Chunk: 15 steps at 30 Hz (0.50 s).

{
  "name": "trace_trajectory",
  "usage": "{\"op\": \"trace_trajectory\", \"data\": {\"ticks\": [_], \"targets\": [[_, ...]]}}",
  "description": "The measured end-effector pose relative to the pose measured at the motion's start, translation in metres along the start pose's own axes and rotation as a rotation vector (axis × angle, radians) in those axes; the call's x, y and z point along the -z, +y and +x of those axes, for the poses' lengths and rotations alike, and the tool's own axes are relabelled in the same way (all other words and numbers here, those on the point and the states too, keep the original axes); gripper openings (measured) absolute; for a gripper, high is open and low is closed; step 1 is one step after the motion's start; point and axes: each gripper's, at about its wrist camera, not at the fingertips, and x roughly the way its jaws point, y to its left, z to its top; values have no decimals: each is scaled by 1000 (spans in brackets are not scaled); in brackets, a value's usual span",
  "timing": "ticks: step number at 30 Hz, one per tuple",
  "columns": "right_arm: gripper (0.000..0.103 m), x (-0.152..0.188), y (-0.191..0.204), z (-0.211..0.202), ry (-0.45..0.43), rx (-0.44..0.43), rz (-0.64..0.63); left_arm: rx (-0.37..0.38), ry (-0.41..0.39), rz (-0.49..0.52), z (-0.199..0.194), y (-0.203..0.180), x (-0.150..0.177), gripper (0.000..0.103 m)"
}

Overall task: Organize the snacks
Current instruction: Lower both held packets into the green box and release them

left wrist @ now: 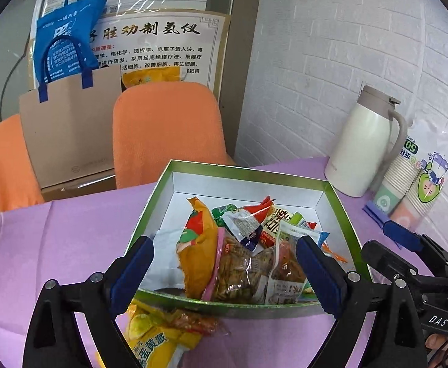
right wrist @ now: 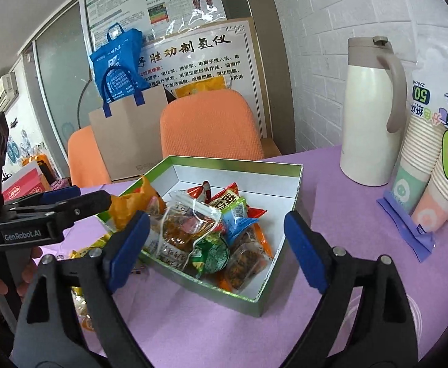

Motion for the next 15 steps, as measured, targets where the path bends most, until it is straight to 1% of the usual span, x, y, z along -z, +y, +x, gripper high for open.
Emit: {"op": "trace_trajectory", "data": {"ticks": [4,8,12,15], "targets": [[93,10,13,-22,-20,-15,-3,-17,-28,-3,-33,-1,11,96],[93,23,29,-39,-24,-15,-24,-47,-2,-12,-59,-1,33,96],[93,39,43,-45,4,-22,-45,-63,-5,-26,-82,7,60,96],[93,53,52,-41,43,-37,-47,-88,-1,-42,-94,16,77,96]]}}
